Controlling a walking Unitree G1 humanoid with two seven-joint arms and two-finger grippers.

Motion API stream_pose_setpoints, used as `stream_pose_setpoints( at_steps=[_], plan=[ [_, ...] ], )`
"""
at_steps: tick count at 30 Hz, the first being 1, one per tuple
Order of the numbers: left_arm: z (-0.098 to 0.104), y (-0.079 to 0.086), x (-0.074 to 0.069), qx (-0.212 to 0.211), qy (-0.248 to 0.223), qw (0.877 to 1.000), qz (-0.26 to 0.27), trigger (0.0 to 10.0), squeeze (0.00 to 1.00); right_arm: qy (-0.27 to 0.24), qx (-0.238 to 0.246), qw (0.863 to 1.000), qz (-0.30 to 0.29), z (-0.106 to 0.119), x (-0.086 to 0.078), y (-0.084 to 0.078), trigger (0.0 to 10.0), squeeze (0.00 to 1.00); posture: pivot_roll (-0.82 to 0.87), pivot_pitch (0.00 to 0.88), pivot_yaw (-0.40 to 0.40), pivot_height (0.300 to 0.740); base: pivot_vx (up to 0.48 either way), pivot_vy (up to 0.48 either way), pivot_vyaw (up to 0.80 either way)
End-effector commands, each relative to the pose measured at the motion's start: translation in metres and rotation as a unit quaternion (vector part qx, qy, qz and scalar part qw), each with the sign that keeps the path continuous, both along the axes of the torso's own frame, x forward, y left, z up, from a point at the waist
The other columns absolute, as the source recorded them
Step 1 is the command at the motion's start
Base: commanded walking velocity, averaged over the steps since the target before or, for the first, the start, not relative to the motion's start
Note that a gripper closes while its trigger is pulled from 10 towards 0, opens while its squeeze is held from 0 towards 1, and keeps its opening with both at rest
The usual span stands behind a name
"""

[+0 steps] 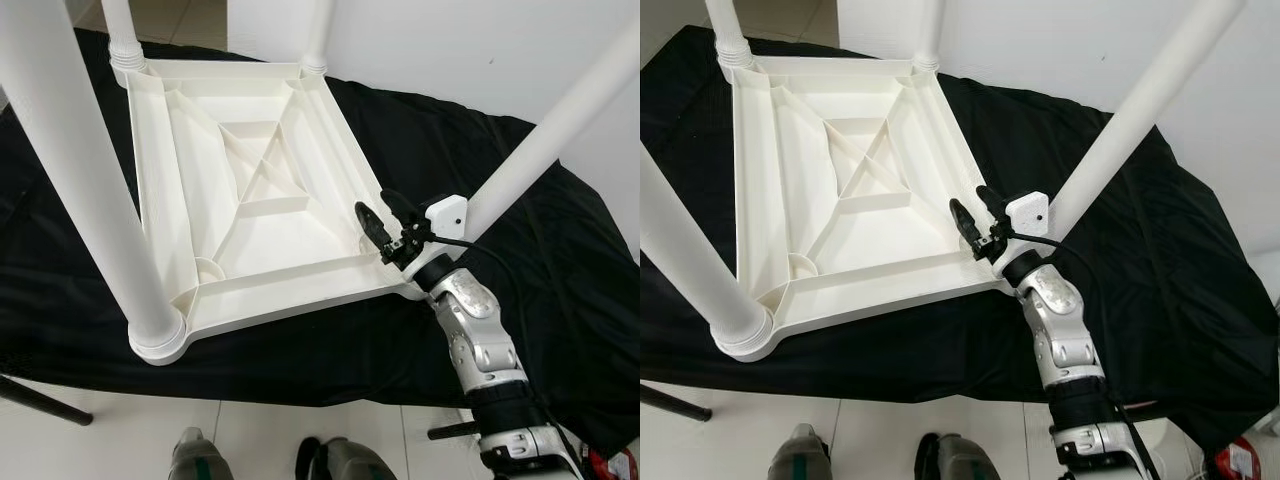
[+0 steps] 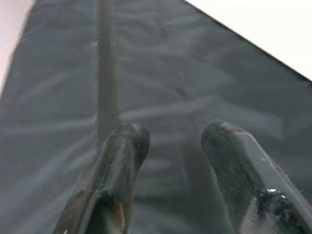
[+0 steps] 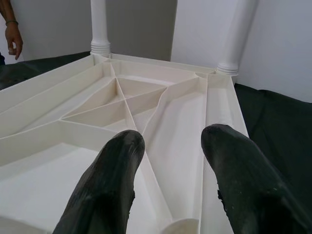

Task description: Building children table

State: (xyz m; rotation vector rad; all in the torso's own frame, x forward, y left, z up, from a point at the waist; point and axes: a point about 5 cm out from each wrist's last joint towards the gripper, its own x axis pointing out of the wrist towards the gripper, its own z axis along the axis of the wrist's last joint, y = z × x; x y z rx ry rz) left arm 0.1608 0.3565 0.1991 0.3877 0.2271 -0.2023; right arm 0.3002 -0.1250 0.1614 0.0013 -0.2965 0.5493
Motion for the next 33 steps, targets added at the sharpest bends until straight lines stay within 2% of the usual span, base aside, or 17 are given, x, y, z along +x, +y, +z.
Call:
stream_pose_setpoints(
  at_steps=[1, 2, 3, 6, 8, 11, 13, 15, 16, 19, 20, 23, 24, 26, 31, 33],
  plan=[
    [-0.007, -0.003, 0.013, 0.008, -0.015, 1.000, 0.019, 10.0, 0.00, 0.003, -0.005, 1.000, 0.007, -0.003, -0.007, 0.001, 10.0, 0.00, 0.22, 0.107, -0.150, 0.740, 0.000, 0.000, 0.00],
    [-0.007, -0.007, 0.023, -0.001, -0.036, 0.999, 0.025, 10.0, 0.00, 0.005, -0.004, 1.000, 0.011, -0.004, -0.011, 0.003, 10.0, 0.00, 0.22, 0.106, -0.149, 0.740, 0.000, 0.000, 0.00],
    [-0.007, -0.007, 0.023, -0.001, -0.036, 0.999, 0.025, 10.0, 0.00, 0.005, -0.004, 1.000, 0.011, -0.004, -0.011, 0.003, 10.0, 0.00, 0.22, 0.106, -0.149, 0.740, 0.000, 0.000, 0.00],
    [-0.009, -0.022, 0.044, -0.049, -0.077, 0.996, 0.020, 10.0, 0.00, 0.017, -0.004, 1.000, 0.006, -0.012, -0.023, 0.002, 10.0, 0.00, 0.19, 0.100, -0.147, 0.740, 0.000, 0.000, 0.00],
    [-0.010, -0.025, 0.048, -0.053, -0.081, 0.995, 0.021, 10.0, 0.00, 0.021, -0.003, 1.000, -0.001, -0.014, -0.025, 0.001, 10.0, 0.00, 0.19, 0.100, -0.147, 0.740, 0.000, 0.000, 0.00],
    [-0.010, -0.034, 0.063, -0.060, -0.108, 0.992, 0.019, 10.0, 0.00, 0.036, -0.011, 0.999, -0.019, -0.023, -0.036, -0.006, 10.0, 0.00, 0.17, 0.096, -0.144, 0.740, 0.000, 0.000, 0.00],
    [-0.010, -0.034, 0.063, -0.060, -0.108, 0.992, 0.019, 10.0, 0.00, 0.036, -0.011, 0.999, -0.019, -0.023, -0.036, -0.006, 10.0, 0.00, 0.17, 0.096, -0.144, 0.740, 0.000, 0.000, 0.00],
    [-0.007, -0.041, 0.073, -0.069, -0.129, 0.989, 0.016, 10.0, 0.00, 0.048, -0.017, 0.998, -0.035, -0.030, -0.045, -0.013, 10.0, 0.00, 0.16, 0.092, -0.140, 0.740, 0.000, 0.000, 0.00],
    [-0.007, -0.041, 0.073, -0.069, -0.129, 0.989, 0.016, 10.0, 0.00, 0.048, -0.017, 0.998, -0.035, -0.030, -0.045, -0.013, 10.0, 0.00, 0.16, 0.092, -0.140, 0.740, 0.000, 0.000, 0.00],
    [-0.003, -0.066, 0.086, -0.092, -0.151, 0.984, -0.023, 10.0, 0.00, 0.072, -0.028, 0.995, -0.064, -0.042, -0.062, -0.022, 10.0, 0.00, 0.15, 0.088, -0.138, 0.740, 0.000, 0.000, 0.00],
    [-0.003, -0.066, 0.086, -0.092, -0.151, 0.984, -0.023, 10.0, 0.00, 0.072, -0.028, 0.995, -0.064, -0.042, -0.062, -0.022, 10.0, 0.00, 0.15, 0.088, -0.138, 0.740, 0.000, 0.000, 0.00],
    [-0.003, -0.097, 0.094, -0.124, -0.150, 0.978, -0.083, 10.0, 0.00, 0.101, -0.015, 0.989, -0.108, -0.048, -0.077, -0.034, 10.0, 0.00, 0.14, 0.088, -0.137, 0.740, 0.000, 0.000, 0.00],
    [-0.003, -0.097, 0.094, -0.124, -0.150, 0.978, -0.083, 10.0, 0.00, 0.101, -0.015, 0.989, -0.108, -0.048, -0.077, -0.034, 10.0, 0.00, 0.14, 0.088, -0.137, 0.740, 0.000, 0.000, 0.00],
    [-0.005, -0.113, 0.096, -0.142, -0.139, 0.973, -0.116, 10.0, 0.00, 0.114, -0.014, 0.984, -0.135, -0.052, -0.083, -0.042, 10.0, 0.00, 0.13, 0.088, -0.134, 0.740, 0.000, 0.000, 0.00],
    [-0.004, -0.129, 0.099, -0.149, -0.134, 0.968, -0.150, 10.0, 0.00, 0.129, -0.007, 0.979, -0.158, -0.056, -0.088, -0.048, 10.0, 0.00, 0.12, 0.093, -0.127, 0.740, 0.000, 0.000, 0.00],
    [-0.002, -0.146, 0.101, -0.152, -0.135, 0.961, -0.190, 10.0, 0.00, 0.147, -0.002, 0.970, -0.192, -0.063, -0.089, -0.056, 10.0, 0.00, 0.11, 0.100, -0.119, 0.740, 0.000, 0.000, 0.00]
  ],
)
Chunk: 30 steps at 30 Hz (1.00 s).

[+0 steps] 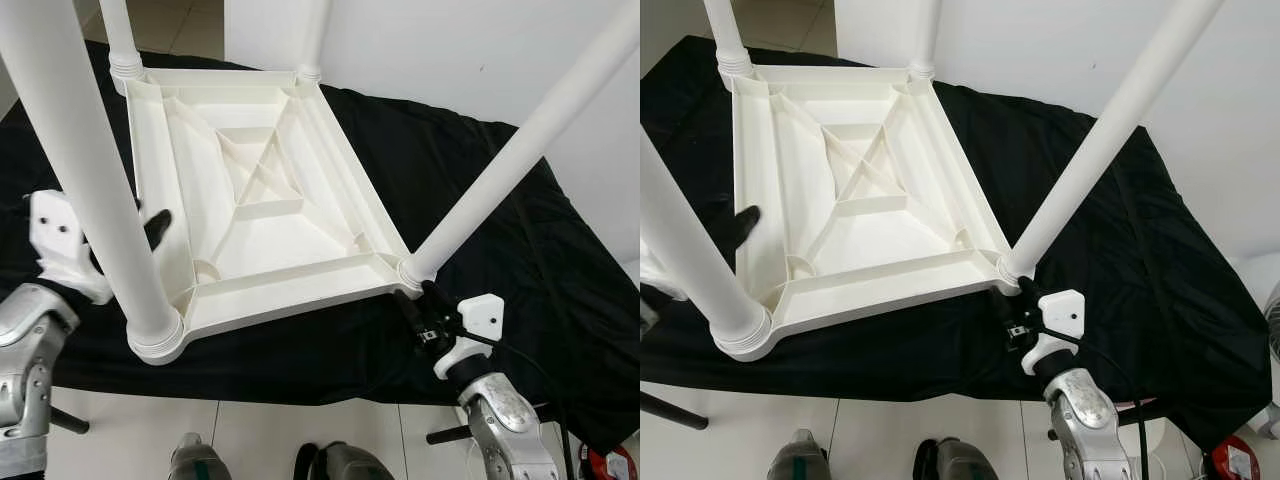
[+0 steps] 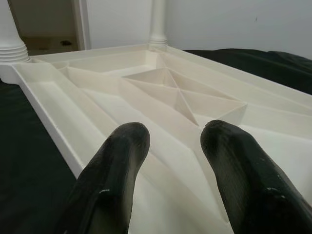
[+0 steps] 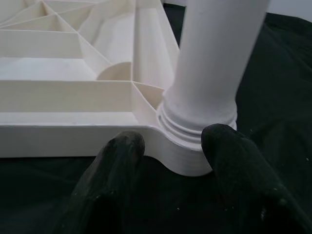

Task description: Building children table

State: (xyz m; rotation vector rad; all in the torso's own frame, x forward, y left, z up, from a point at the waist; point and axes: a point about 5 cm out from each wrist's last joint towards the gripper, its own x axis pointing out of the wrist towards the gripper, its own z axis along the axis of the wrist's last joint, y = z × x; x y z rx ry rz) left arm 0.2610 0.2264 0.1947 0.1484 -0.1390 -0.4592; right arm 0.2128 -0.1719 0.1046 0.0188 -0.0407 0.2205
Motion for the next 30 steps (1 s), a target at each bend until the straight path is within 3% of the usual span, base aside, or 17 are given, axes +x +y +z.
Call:
stream_pose_setpoints(
  at_steps=[1, 11, 14, 17, 20, 26, 30],
  plan=[
    [0.003, -0.020, 0.001, 0.004, -0.005, 0.998, -0.060, 10.0, 0.00, 0.025, -0.001, 0.999, -0.041, -0.008, -0.002, -0.011, 10.0, 0.00, 0.11, 0.100, -0.119, 0.740, 0.000, 0.000, 0.00],
    [0.006, -0.047, 0.001, -0.010, -0.005, 0.994, -0.112, 10.0, 0.00, 0.038, 0.005, 0.994, -0.099, -0.014, 0.011, -0.020, 10.0, 0.00, 0.12, 0.102, -0.099, 0.740, 0.000, 0.000, 0.00],
    [0.007, -0.059, -0.005, -0.008, -0.002, 0.992, -0.128, 10.0, 0.00, 0.033, 0.015, 0.993, -0.109, -0.013, 0.027, -0.022, 10.0, 0.00, 0.12, 0.103, -0.096, 0.740, 0.000, 0.000, 0.00],
    [0.007, -0.062, -0.007, -0.006, -0.002, 0.991, -0.133, 10.0, 0.00, 0.029, 0.014, 0.994, -0.106, -0.012, 0.031, -0.022, 10.0, 0.00, 0.12, 0.103, -0.096, 0.740, 0.000, 0.000, 0.00],
    [0.010, -0.076, -0.014, -0.015, -0.005, 0.989, -0.147, 10.0, 0.00, 0.017, 0.008, 0.994, -0.106, -0.007, 0.049, -0.026, 10.0, 0.00, 0.13, 0.102, -0.096, 0.740, 0.000, 0.000, 0.00],
    [0.015, -0.095, -0.021, -0.025, -0.014, 0.988, -0.151, 10.0, 0.00, 0.002, -0.011, 0.990, -0.139, 0.001, 0.080, -0.050, 10.0, 0.00, 0.14, 0.104, -0.101, 0.740, 0.000, 0.000, 0.00],
    [0.017, -0.098, -0.022, -0.026, -0.015, 0.988, -0.153, 10.0, 0.00, -0.001, -0.014, 0.989, -0.149, 0.003, 0.085, -0.056, 10.0, 0.00, 0.14, 0.104, -0.101, 0.740, 0.000, 0.000, 0.00]
  ],
)
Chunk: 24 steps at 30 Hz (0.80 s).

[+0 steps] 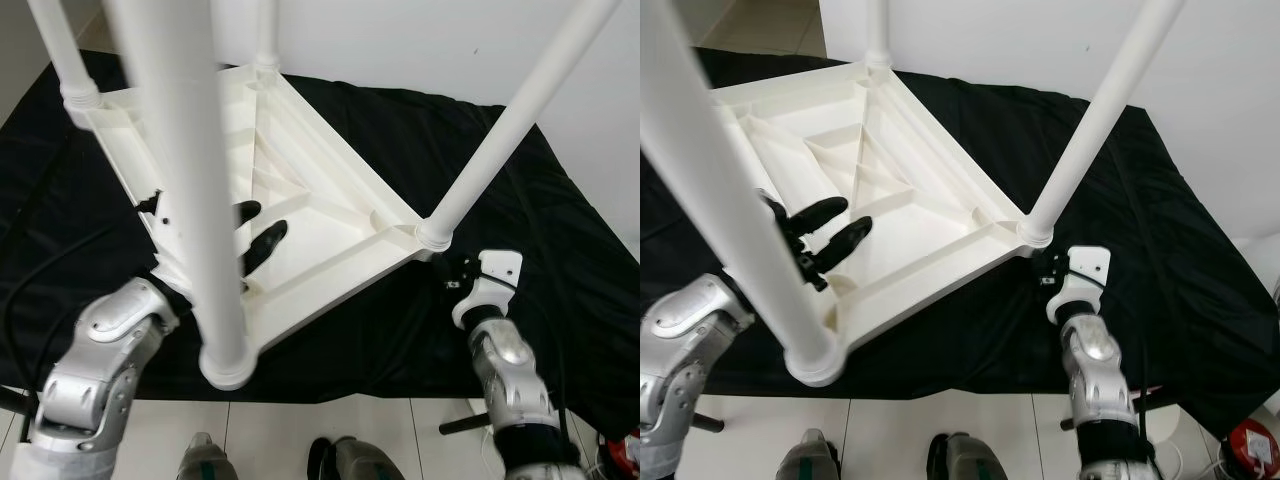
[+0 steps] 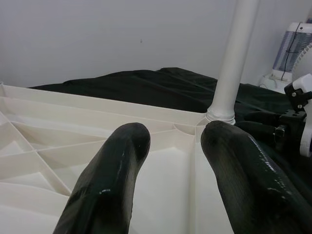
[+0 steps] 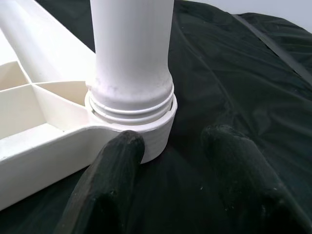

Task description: Building children table

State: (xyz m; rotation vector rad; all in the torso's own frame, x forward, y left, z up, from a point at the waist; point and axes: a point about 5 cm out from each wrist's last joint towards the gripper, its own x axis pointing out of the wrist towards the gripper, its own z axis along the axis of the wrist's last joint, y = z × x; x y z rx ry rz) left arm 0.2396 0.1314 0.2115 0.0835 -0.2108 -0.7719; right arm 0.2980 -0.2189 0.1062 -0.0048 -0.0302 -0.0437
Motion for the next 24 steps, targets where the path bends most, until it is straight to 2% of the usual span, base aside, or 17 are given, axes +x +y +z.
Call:
stream_pose_setpoints(
  at_steps=[1, 2, 3, 5, 10, 13, 14, 15, 16, 17, 20, 22, 24],
  plan=[
    [0.001, -0.005, -0.002, -0.004, 0.003, 1.000, 0.005, 10.0, 0.00, -0.007, -0.006, 1.000, -0.022, 0.002, 0.002, -0.012, 10.0, 0.00, 0.15, 0.102, -0.100, 0.740, 0.000, 0.000, 0.00],
    [0.003, -0.011, -0.002, -0.006, 0.000, 1.000, 0.002, 10.0, 0.00, -0.007, -0.012, 0.999, -0.036, 0.005, 0.010, -0.022, 10.0, 0.00, 0.15, 0.099, -0.096, 0.740, 0.000, 0.000, 0.00],
    [0.003, -0.011, -0.002, -0.006, 0.000, 1.000, 0.002, 10.0, 0.00, -0.007, -0.012, 0.999, -0.036, 0.005, 0.010, -0.022, 10.0, 0.00, 0.15, 0.099, -0.096, 0.740, 0.000, 0.000, 0.00],
    [0.006, -0.020, -0.002, -0.009, -0.005, 1.000, -0.003, 10.0, 0.00, -0.008, -0.019, 0.998, -0.055, 0.011, 0.020, -0.035, 10.0, 0.00, 0.15, 0.099, -0.095, 0.740, 0.000, 0.000, 0.00],
    [0.006, -0.024, -0.003, -0.009, -0.006, 1.000, -0.002, 10.0, 0.00, -0.016, -0.021, 0.998, -0.051, 0.012, 0.024, -0.033, 10.0, 0.00, 0.15, 0.099, -0.095, 0.740, 0.000, 0.000, 0.00],
    [0.001, -0.016, -0.002, 0.008, -0.001, 1.000, 0.013, 10.0, 0.00, -0.036, -0.019, 0.999, 0.005, 0.011, 0.017, -0.007, 10.0, 0.00, 0.16, 0.096, -0.102, 0.740, 0.000, 0.000, 0.00],
    [0.001, -0.016, -0.002, 0.008, -0.001, 1.000, 0.013, 10.0, 0.00, -0.036, -0.019, 0.999, 0.005, 0.011, 0.017, -0.007, 10.0, 0.00, 0.16, 0.096, -0.102, 0.740, 0.000, 0.000, 0.00],
    [0.000, -0.013, -0.001, 0.015, -0.001, 1.000, 0.019, 10.0, 0.00, -0.043, -0.019, 0.999, 0.021, 0.011, 0.013, 0.001, 10.0, 0.00, 0.16, 0.094, -0.104, 0.740, 0.000, 0.000, 0.00],
    [-0.002, -0.006, 0.001, 0.030, -0.002, 0.999, 0.024, 10.0, 0.00, -0.053, -0.018, 0.997, 0.054, 0.013, 0.007, 0.013, 10.0, 0.00, 0.16, 0.094, -0.104, 0.740, 0.000, 0.000, 0.00],
    [-0.002, -0.006, 0.001, 0.030, -0.002, 0.999, 0.024, 10.0, 0.00, -0.053, -0.018, 0.997, 0.054, 0.013, 0.007, 0.013, 10.0, 0.00, 0.16, 0.094, -0.104, 0.740, 0.000, 0.000, 0.00],
    [-0.007, 0.011, 0.007, 0.060, 0.001, 0.998, 0.032, 10.0, 0.00, -0.073, -0.019, 0.989, 0.125, 0.018, -0.007, 0.034, 10.0, 0.00, 0.15, 0.090, -0.097, 0.740, 0.000, 0.000, 0.00],
    [-0.009, 0.019, 0.012, 0.066, 0.001, 0.997, 0.042, 10.0, 0.00, -0.085, -0.023, 0.983, 0.163, 0.023, -0.011, 0.041, 10.0, 0.00, 0.14, 0.084, -0.091, 0.740, 0.000, 0.000, 0.00],
    [-0.009, 0.019, 0.012, 0.066, 0.001, 0.997, 0.042, 10.0, 0.00, -0.085, -0.023, 0.983, 0.163, 0.023, -0.011, 0.041, 10.0, 0.00, 0.14, 0.084, -0.091, 0.740, 0.000, 0.000, 0.00]
  ],
)
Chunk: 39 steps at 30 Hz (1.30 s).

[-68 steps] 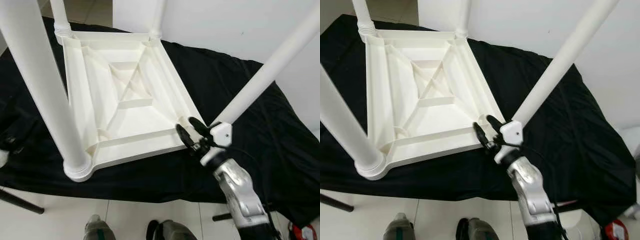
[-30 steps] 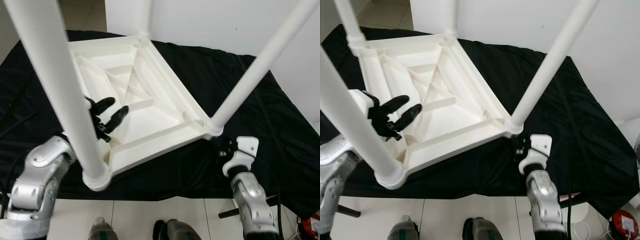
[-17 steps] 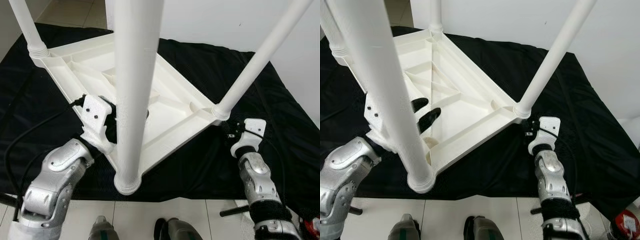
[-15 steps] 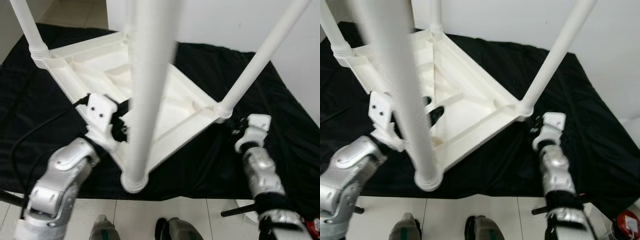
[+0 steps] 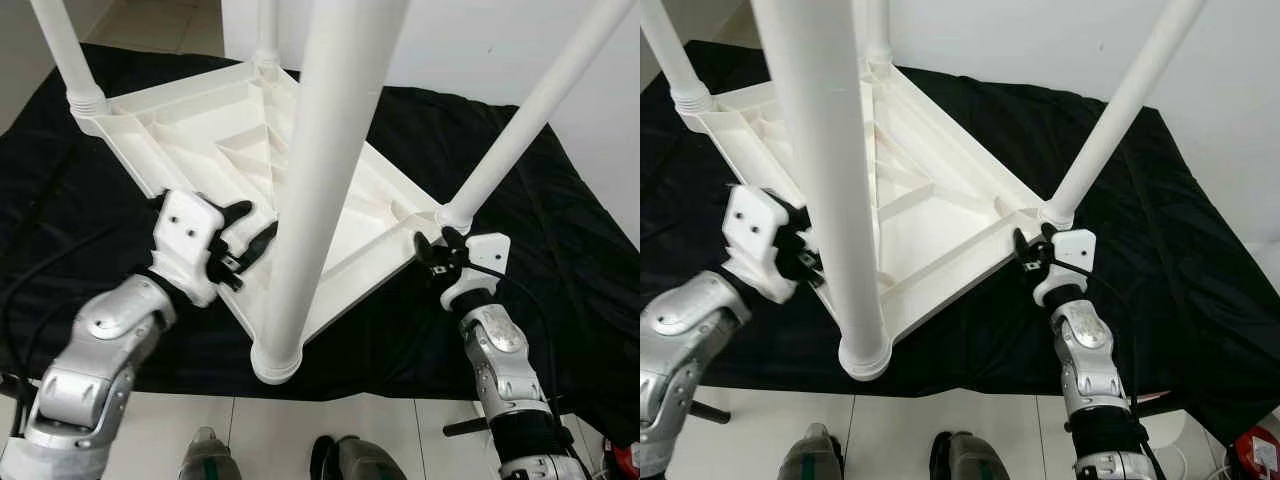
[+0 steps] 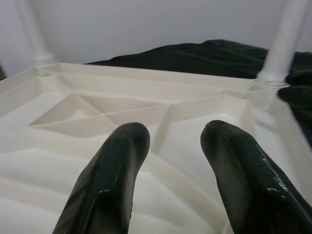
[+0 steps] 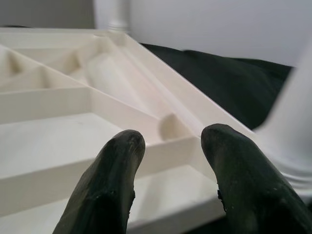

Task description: Building children table

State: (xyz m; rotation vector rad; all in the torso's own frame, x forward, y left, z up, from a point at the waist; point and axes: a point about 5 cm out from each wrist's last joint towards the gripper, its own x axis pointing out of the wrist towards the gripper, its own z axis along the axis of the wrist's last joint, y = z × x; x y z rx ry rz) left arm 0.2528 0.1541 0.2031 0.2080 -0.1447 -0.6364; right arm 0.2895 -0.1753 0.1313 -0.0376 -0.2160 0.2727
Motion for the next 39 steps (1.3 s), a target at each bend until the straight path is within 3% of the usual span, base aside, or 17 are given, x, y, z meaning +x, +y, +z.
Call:
stream_pose_setpoints(
  at_steps=[1, 5, 7, 9, 10, 11, 13, 19, 25, 27, 29, 30, 32, 35, 36, 38, 39],
  plan=[
    [-0.001, -0.002, 0.000, 0.005, -0.003, 1.000, -0.026, 10.0, 0.00, 0.002, -0.008, 1.000, 0.019, -0.001, -0.004, -0.001, 10.0, 0.00, 0.13, 0.082, -0.089, 0.740, 0.000, 0.000, 0.00],
    [-0.005, 0.004, 0.006, 0.006, 0.000, 1.000, 0.001, 10.0, 0.00, -0.007, -0.027, 0.997, 0.065, 0.006, -0.010, 0.001, 10.0, 0.00, 0.11, 0.075, -0.081, 0.740, 0.000, 0.000, 0.00],
    [-0.009, 0.008, 0.009, 0.002, 0.010, 1.000, 0.018, 10.0, 0.00, -0.007, -0.037, 0.995, 0.095, 0.011, -0.017, 0.002, 10.0, 0.44, 0.11, 0.070, -0.080, 0.740, 0.000, 0.000, 0.00],
    [-0.010, 0.008, 0.010, 0.002, 0.014, 1.000, 0.020, 10.0, 0.00, -0.007, -0.041, 0.994, 0.100, 0.012, -0.018, 0.001, 10.0, 0.44, 0.11, 0.070, -0.080, 0.740, 0.000, 0.000, 0.00],
    [-0.012, 0.009, 0.009, 0.001, 0.016, 1.000, 0.021, 10.0, 0.00, -0.002, -0.040, 0.992, 0.119, 0.012, -0.022, 0.003, 10.0, 1.00, 0.10, 0.063, -0.078, 0.740, 0.000, 0.000, 0.00],
    [-0.012, 0.009, 0.009, 0.001, 0.016, 1.000, 0.021, 10.0, 0.00, -0.002, -0.040, 0.992, 0.119, 0.012, -0.022, 0.003, 10.0, 1.00, 0.10, 0.063, -0.078, 0.740, 0.000, 0.000, 0.00],
    [-0.020, 0.007, 0.007, 0.001, 0.032, 0.999, 0.017, 10.0, 0.00, 0.014, -0.051, 0.979, 0.197, 0.014, -0.036, 0.010, 10.0, 1.00, 0.10, 0.057, -0.076, 0.740, 0.000, 0.000, 0.00],
    [-0.029, 0.007, 0.008, 0.005, 0.049, 0.999, 0.012, 10.0, 0.00, 0.032, -0.082, 0.954, 0.286, 0.019, -0.044, 0.015, 10.0, 1.00, 0.09, 0.040, -0.067, 0.740, 0.000, 0.000, 0.00],
    [-0.037, 0.022, 0.019, 0.022, 0.060, 0.996, 0.063, 10.0, 0.00, 0.049, -0.099, 0.926, 0.361, 0.022, -0.049, 0.023, 10.0, 1.00, 0.09, 0.021, -0.066, 0.740, 0.000, 0.000, 0.00],
    [-0.037, 0.022, 0.019, 0.022, 0.060, 0.996, 0.063, 10.0, 0.00, 0.049, -0.099, 0.926, 0.361, 0.022, -0.049, 0.023, 10.0, 1.00, 0.09, 0.021, -0.066, 0.740, 0.000, 0.000, 0.00],
    [-0.038, 0.036, 0.027, 0.020, 0.060, 0.992, 0.113, 10.0, 0.00, 0.065, -0.107, 0.906, 0.405, 0.023, -0.053, 0.027, 10.0, 1.00, 0.10, 0.014, -0.069, 0.740, 0.000, 0.000, 0.00],
    [-0.039, 0.046, 0.032, 0.017, 0.066, 0.987, 0.146, 10.0, 0.00, 0.072, -0.117, 0.891, 0.434, 0.024, -0.055, 0.029, 10.0, 0.00, 0.10, 0.009, -0.071, 0.740, 0.000, 0.000, 0.00],
    [-0.039, 0.046, 0.032, 0.017, 0.066, 0.987, 0.146, 10.0, 0.00, 0.072, -0.117, 0.891, 0.434, 0.024, -0.055, 0.029, 10.0, 0.00, 0.10, 0.009, -0.071, 0.740, 0.000, 0.000, 0.00],
    [-0.040, 0.063, 0.040, 0.006, 0.073, 0.978, 0.195, 10.0, 0.00, 0.081, -0.142, 0.857, 0.489, 0.025, -0.057, 0.035, 10.0, 0.00, 0.11, 0.001, -0.072, 0.740, 0.000, 0.000, 0.00],
    [-0.040, 0.063, 0.040, 0.006, 0.073, 0.978, 0.195, 10.0, 0.00, 0.081, -0.142, 0.857, 0.489, 0.025, -0.057, 0.035, 10.0, 0.00, 0.11, 0.001, -0.072, 0.740, 0.000, 0.000, 0.00],
    [-0.038, 0.064, 0.041, 0.006, 0.067, 0.978, 0.196, 10.0, 0.00, 0.083, -0.148, 0.845, 0.508, 0.025, -0.058, 0.038, 10.0, 0.00, 0.12, 0.000, -0.072, 0.740, 0.000, 0.000, 0.00],
    [-0.037, 0.065, 0.041, 0.008, 0.064, 0.978, 0.196, 10.0, 0.00, 0.082, -0.150, 0.831, 0.529, 0.026, -0.057, 0.044, 10.0, 0.00, 0.13, 0.000, -0.074, 0.740, 0.000, 0.000, 0.00]
  ],
)
